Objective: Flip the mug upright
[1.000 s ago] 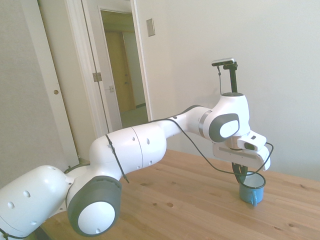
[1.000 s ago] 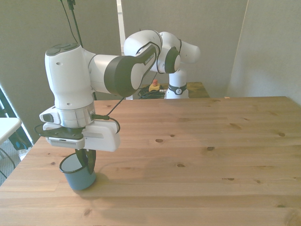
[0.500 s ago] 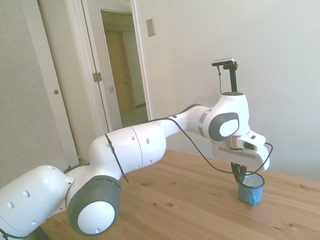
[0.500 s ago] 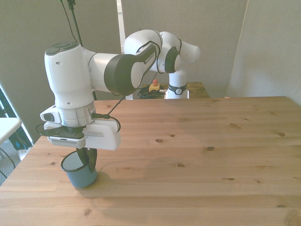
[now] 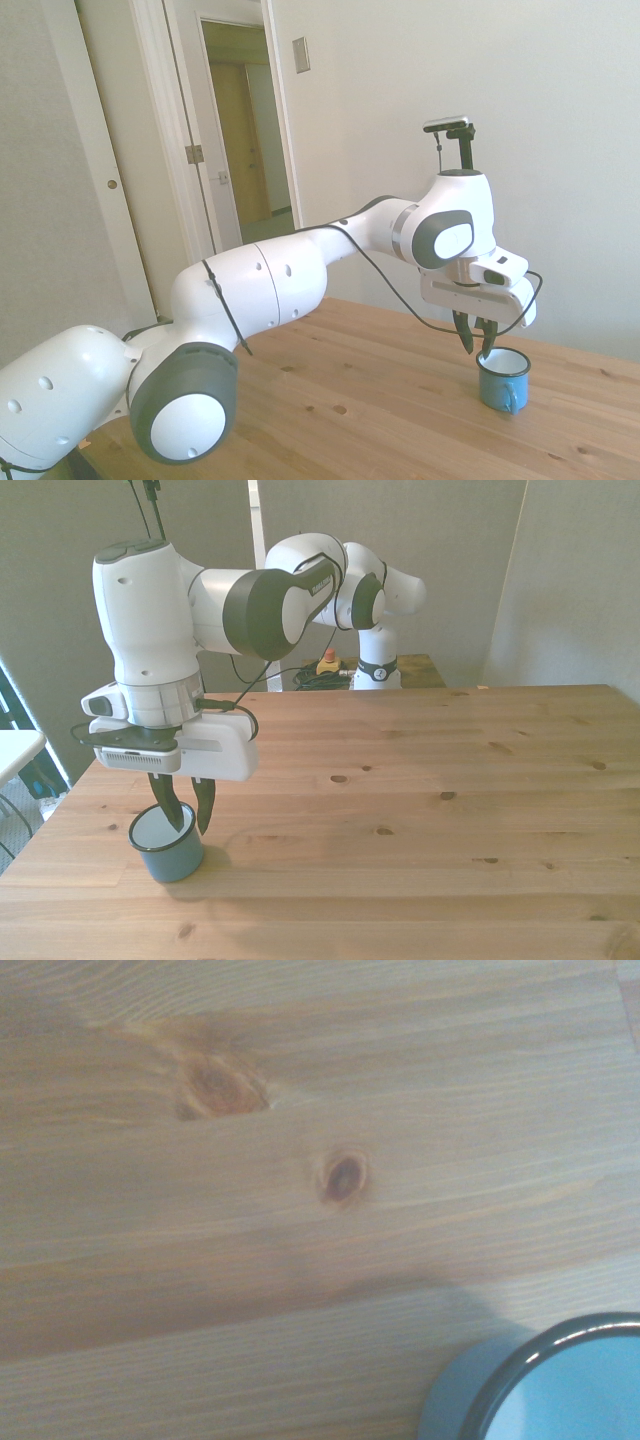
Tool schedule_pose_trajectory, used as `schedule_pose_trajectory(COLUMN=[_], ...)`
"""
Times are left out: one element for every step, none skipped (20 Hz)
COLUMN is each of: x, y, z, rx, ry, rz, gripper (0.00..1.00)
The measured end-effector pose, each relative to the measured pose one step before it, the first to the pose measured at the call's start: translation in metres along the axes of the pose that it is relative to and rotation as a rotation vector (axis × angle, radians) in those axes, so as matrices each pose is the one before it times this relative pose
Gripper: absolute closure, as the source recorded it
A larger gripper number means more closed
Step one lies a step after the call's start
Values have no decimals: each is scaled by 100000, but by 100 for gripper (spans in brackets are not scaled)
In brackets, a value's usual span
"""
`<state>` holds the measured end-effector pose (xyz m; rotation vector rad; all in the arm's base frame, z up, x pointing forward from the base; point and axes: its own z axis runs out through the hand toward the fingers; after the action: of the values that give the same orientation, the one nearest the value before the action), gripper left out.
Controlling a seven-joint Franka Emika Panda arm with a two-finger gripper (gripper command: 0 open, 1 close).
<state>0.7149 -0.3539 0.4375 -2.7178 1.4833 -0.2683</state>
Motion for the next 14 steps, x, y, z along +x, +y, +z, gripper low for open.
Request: schedule_pose_trajectory(x=[-31,-45,-39,-2,38,63,93,115,130,124,126,122,119,67], y=[-17,-3,13,23,41,86,141,184,218,215,236,255,292,235], z=[-605,-666,-636,-667,-630,-468,-346,-222,-133,-67,-7,31,30,10], rx=[286,263,253,466,677,728,676,731,779,825,836,654,463,109], ry=[277,193,179,408,460,235,97,-95,-247,-361,-497,-530,-592,-530], rz=[-28,-22,-4,-75,-71,-216,-259,-516,-377,-286,-426,-605,-711,-731], gripper=[0,0,0,0,0,0,0,0,0,0,0,0,0,0])
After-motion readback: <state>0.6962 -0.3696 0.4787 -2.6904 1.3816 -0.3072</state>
